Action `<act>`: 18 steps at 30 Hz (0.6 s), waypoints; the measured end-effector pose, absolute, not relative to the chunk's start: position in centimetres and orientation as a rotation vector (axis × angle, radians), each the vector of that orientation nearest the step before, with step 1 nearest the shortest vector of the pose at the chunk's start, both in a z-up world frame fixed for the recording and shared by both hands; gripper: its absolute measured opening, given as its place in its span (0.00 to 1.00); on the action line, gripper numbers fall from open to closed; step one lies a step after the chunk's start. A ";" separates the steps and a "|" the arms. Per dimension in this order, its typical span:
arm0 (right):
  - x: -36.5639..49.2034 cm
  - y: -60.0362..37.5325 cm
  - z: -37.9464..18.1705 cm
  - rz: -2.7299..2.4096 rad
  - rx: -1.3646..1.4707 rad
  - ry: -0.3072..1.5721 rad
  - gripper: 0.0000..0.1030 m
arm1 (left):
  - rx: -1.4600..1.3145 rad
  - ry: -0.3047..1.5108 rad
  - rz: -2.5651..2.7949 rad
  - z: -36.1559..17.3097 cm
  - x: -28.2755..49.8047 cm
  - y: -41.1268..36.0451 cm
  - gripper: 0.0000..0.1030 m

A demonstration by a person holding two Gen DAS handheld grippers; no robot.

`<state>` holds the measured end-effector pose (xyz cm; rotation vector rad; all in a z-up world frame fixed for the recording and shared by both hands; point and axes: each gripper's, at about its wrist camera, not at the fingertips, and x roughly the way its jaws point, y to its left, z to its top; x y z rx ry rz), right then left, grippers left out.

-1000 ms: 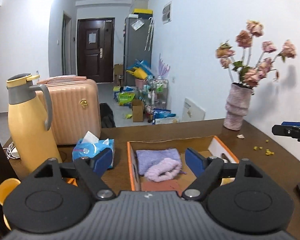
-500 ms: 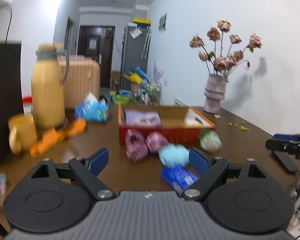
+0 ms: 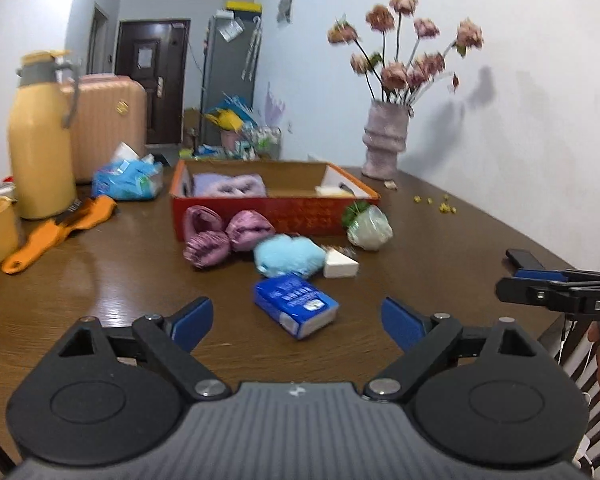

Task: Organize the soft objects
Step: 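Reach the left gripper to the blue printed carton and grasp it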

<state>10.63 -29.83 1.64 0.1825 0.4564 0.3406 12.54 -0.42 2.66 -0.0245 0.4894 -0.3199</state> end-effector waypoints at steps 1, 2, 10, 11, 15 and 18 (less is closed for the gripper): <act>11.1 -30.2 1.3 0.336 0.198 0.469 0.67 | -0.016 0.493 -0.335 2.3 13.2 -1.2 0.90; 11.6 -30.6 1.0 0.333 0.213 0.480 0.66 | -0.002 0.497 -0.343 1.9 13.8 -2.1 0.90; 15.0 -31.3 -0.6 0.367 0.244 0.543 0.60 | 0.000 0.548 -0.335 -0.6 20.4 -3.3 0.88; 15.4 -31.0 -0.8 0.389 0.248 0.553 0.58 | -0.027 0.557 -0.362 -0.7 21.7 -2.5 0.84; 18.1 -29.1 -2.5 0.558 0.354 0.634 0.41 | -0.125 0.663 -0.405 -1.1 27.2 0.0 0.62; 20.4 -26.3 -4.2 0.651 0.414 0.698 0.39 | -0.210 0.757 -0.490 -2.4 30.2 1.5 0.45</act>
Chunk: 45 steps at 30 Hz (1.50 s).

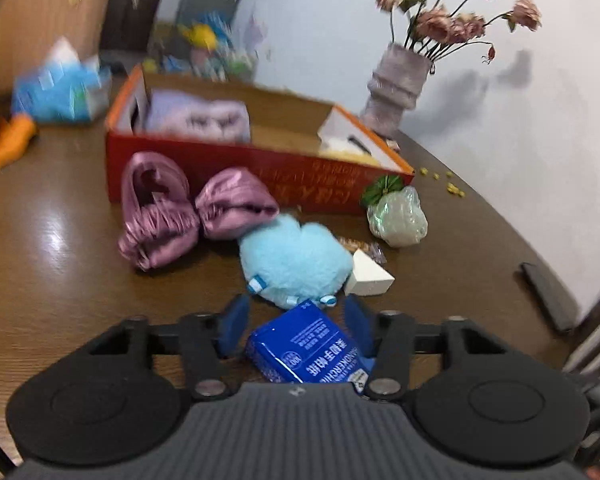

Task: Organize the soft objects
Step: 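Reach the left gripper to the blue printed carton and grasp it, then carry the blue carton into the box and open the left gripper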

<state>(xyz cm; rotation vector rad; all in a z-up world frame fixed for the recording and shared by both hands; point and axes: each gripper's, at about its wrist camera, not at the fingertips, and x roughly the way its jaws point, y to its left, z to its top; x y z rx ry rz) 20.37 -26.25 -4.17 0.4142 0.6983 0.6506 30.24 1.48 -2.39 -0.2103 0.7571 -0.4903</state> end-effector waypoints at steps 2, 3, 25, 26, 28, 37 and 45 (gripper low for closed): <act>21.7 -24.4 -5.1 0.664 0.455 0.728 0.38 | -0.263 0.799 -0.520 -3.3 30.8 2.1 0.36; 22.4 -23.8 -5.5 0.660 0.476 0.737 0.38 | -0.283 0.823 -0.518 -3.7 30.7 2.2 0.33; 24.5 -23.4 -5.6 0.504 0.449 0.692 0.20 | -0.432 0.814 -0.444 -4.7 25.5 2.6 0.29; 24.3 -23.5 -5.4 0.496 0.452 0.690 0.20 | -0.438 0.817 -0.442 -4.4 25.4 2.5 0.27; 24.1 -23.8 -4.1 0.496 0.448 0.660 0.19 | -0.433 0.777 -0.445 -2.9 25.6 2.2 0.27; 34.4 -24.5 5.3 0.461 0.320 0.485 0.18 | -0.382 0.647 -0.470 6.4 38.7 -0.2 0.27; 45.6 -22.9 2.1 0.411 0.316 0.697 0.18 | -0.339 0.812 -0.368 2.0 47.9 -1.2 0.26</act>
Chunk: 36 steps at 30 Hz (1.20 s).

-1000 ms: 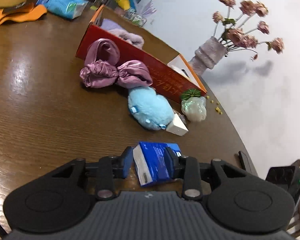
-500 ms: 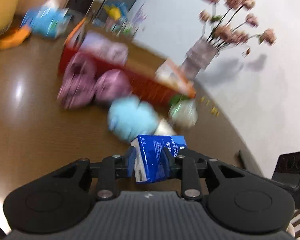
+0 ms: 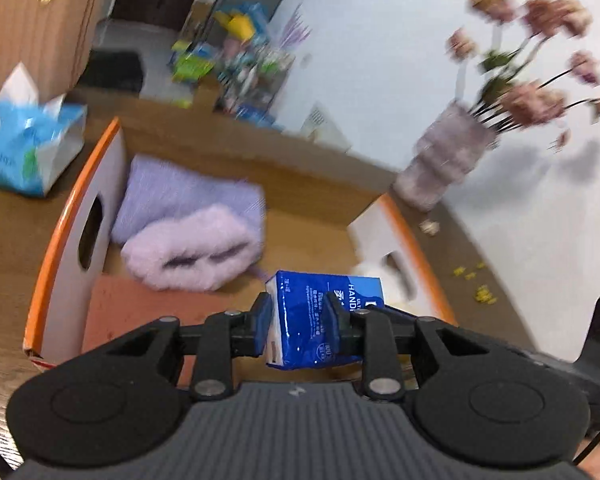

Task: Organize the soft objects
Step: 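Carry the blue carton into the box and open the left gripper, then move the right gripper to the pink satin bow and grasp it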

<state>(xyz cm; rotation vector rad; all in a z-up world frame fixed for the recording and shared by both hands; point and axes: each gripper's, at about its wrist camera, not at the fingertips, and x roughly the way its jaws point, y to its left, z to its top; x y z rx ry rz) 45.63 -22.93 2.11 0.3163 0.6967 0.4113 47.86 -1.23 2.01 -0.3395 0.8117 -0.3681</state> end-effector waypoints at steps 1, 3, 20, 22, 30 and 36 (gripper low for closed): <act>46.3 -22.7 1.4 0.406 0.318 0.729 0.18 | -0.330 0.827 -0.366 1.4 48.1 -1.2 0.26; 46.9 -22.1 0.5 0.398 0.298 0.777 0.21 | -0.298 0.851 -0.367 0.4 48.3 -1.2 0.27; 38.5 -25.4 11.2 0.380 0.155 0.542 0.56 | -0.079 0.581 -0.219 9.7 38.3 2.0 0.60; 35.7 -26.6 12.8 0.356 0.129 0.467 0.60 | -0.041 0.491 -0.165 10.7 35.6 2.8 0.82; 27.5 -27.8 13.8 0.225 -0.016 0.170 0.97 | 0.027 0.251 -0.091 12.4 27.6 3.3 0.99; 24.5 -27.9 14.1 0.214 0.020 0.133 0.97 | 0.017 0.213 -0.089 12.8 24.2 3.6 1.00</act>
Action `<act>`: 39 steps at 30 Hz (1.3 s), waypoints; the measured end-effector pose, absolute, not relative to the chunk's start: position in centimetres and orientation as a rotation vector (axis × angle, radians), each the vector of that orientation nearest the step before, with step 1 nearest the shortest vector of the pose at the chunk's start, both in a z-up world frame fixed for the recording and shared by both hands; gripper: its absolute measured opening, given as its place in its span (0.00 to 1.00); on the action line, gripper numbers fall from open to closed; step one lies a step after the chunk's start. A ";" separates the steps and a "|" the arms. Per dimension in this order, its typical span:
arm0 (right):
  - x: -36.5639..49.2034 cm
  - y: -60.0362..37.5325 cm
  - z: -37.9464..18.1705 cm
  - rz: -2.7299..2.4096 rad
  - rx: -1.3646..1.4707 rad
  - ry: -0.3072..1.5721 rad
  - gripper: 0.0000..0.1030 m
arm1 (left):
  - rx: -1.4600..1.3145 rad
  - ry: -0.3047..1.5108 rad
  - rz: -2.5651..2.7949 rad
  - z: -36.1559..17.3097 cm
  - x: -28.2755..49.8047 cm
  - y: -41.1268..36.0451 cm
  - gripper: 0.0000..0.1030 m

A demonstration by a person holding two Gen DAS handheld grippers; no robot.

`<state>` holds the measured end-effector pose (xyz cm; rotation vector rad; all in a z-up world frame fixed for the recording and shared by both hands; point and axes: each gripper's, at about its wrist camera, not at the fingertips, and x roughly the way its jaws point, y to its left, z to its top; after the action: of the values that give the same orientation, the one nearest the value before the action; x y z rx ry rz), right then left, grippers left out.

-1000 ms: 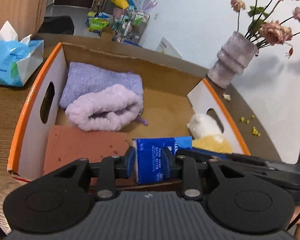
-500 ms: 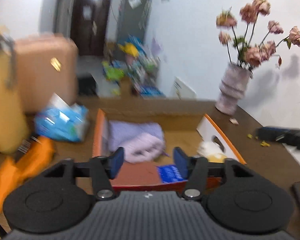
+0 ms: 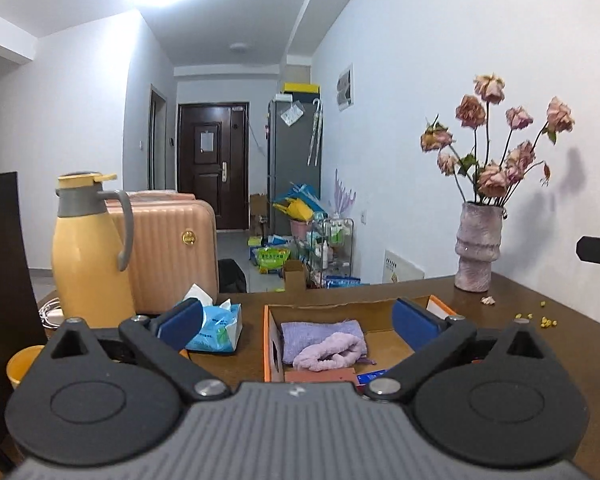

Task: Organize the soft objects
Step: 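Move the right gripper to the pink satin bow and grasp it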

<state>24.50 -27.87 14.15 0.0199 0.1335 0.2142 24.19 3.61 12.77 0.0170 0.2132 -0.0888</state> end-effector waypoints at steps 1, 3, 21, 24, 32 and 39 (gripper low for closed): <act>24.0 -27.7 14.2 0.208 0.016 0.126 0.97 | 0.017 0.205 -0.087 12.8 23.7 3.8 1.00; 23.0 -27.5 14.0 0.200 0.016 0.116 0.97 | 0.018 0.190 -0.072 12.6 22.4 4.1 1.00; 10.7 -23.7 3.1 0.369 0.067 0.305 0.95 | -0.098 0.286 -0.060 2.9 10.5 7.6 1.00; 12.5 -23.0 3.2 0.375 0.064 0.314 0.92 | -0.124 0.321 -0.076 2.4 13.1 7.6 1.00; 23.3 -19.6 2.9 0.428 0.066 0.430 0.74 | 0.029 0.403 -0.192 0.3 24.2 6.1 0.86; 34.3 -15.7 0.2 0.460 0.109 0.571 0.56 | -0.120 0.528 -0.280 -1.8 33.5 7.5 0.78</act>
<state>34.35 -15.66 0.18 0.1090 0.5705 0.4595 33.47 7.53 -1.82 -0.1201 0.5276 -0.2805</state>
